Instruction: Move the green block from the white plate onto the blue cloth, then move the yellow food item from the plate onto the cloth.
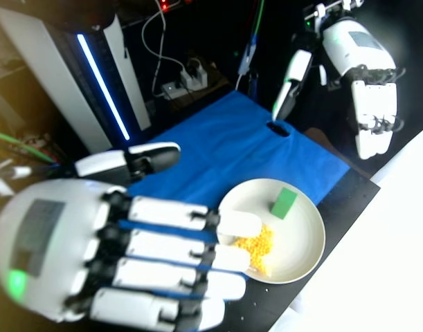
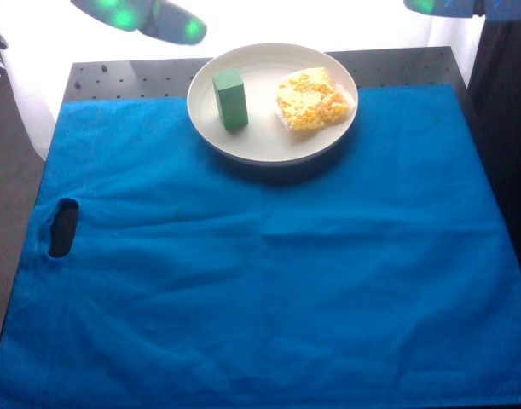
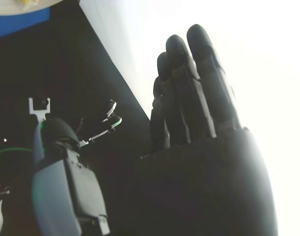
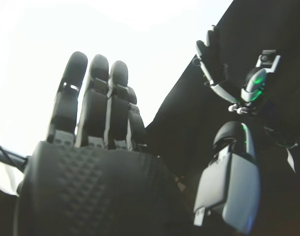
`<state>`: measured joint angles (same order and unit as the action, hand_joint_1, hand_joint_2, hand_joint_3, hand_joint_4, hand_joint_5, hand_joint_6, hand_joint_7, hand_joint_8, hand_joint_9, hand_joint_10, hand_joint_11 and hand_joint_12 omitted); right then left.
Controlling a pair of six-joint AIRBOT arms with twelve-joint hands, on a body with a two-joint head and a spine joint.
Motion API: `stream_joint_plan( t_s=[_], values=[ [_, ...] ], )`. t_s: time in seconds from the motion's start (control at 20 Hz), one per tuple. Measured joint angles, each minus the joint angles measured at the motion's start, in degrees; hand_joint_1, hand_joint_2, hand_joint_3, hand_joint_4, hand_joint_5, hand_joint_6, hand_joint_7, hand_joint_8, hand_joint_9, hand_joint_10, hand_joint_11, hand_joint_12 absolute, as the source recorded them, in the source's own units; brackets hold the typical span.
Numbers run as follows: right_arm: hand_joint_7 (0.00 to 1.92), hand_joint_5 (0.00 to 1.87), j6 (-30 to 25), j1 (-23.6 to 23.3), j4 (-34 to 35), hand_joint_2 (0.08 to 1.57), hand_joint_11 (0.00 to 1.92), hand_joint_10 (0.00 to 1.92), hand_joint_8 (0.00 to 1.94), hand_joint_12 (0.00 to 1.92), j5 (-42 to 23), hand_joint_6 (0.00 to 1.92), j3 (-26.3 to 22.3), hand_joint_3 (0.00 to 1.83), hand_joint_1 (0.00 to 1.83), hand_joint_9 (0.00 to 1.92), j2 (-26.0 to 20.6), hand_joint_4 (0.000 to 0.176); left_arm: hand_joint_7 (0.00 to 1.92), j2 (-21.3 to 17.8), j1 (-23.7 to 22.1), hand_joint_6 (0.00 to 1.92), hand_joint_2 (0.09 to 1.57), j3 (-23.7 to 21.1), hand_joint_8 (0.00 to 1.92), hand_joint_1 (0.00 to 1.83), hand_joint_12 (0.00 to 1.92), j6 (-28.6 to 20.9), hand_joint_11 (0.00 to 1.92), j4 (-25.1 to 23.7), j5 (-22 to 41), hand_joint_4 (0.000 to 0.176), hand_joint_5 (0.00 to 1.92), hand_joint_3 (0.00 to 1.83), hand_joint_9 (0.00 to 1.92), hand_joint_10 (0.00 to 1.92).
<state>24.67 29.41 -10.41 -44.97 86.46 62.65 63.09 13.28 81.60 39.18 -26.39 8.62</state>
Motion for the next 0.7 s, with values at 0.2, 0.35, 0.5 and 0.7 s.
stream_joint_plan(
  t_s=[0.2, 0.35, 0.5, 0.7],
  values=[
    [0.44, 0.21, 0.0, 0.0, 0.2, 0.89, 0.05, 0.0, 0.0, 1.02, 0.0, 0.0, 0.0, 0.0, 0.26, 0.41, 0.0, 0.005, 0.27, 2.2, 0.1, 0.0, 0.76, 1.0, 0.0, 0.54, 0.1, 0.0, 0.46, -2.9, -3.0, 0.0, 0.2, 0.01, 0.39, 0.0],
    [0.41, 0.21, 0.0, 0.0, -0.1, 0.9, 0.06, 0.0, 0.0, 1.04, 0.0, 0.0, 0.1, 0.01, 0.23, 0.4, 0.5, 0.0, 0.26, 3.5, 0.1, 0.0, 0.76, 1.4, 0.0, 0.53, 0.1, 0.0, 0.48, -4.2, -4.6, 0.0, 0.2, 0.01, 0.39, 0.0],
    [0.42, 0.22, 0.0, 0.0, -0.6, 0.89, 0.07, 0.0, 0.01, 1.05, 0.0, 0.01, 0.1, 0.0, 0.23, 0.4, 0.8, 0.004, 0.26, 4.7, 0.1, 0.0, 0.8, 2.6, 0.0, 0.47, 0.12, 0.0, 0.52, -4.1, -5.0, 0.0, 0.18, 0.02, 0.39, 0.01],
    [0.44, 0.23, 0.0, 0.0, -0.9, 0.92, 0.07, 0.01, 0.01, 1.1, 0.0, 0.0, 0.3, 0.0, 0.23, 0.43, 1.4, 0.004, 0.4, 6.5, 0.8, 0.0, 0.74, 4.2, 0.01, 0.56, 0.22, 0.0, 0.61, -3.8, -5.9, 0.0, 0.33, 0.0, 0.51, 0.01]
  ],
)
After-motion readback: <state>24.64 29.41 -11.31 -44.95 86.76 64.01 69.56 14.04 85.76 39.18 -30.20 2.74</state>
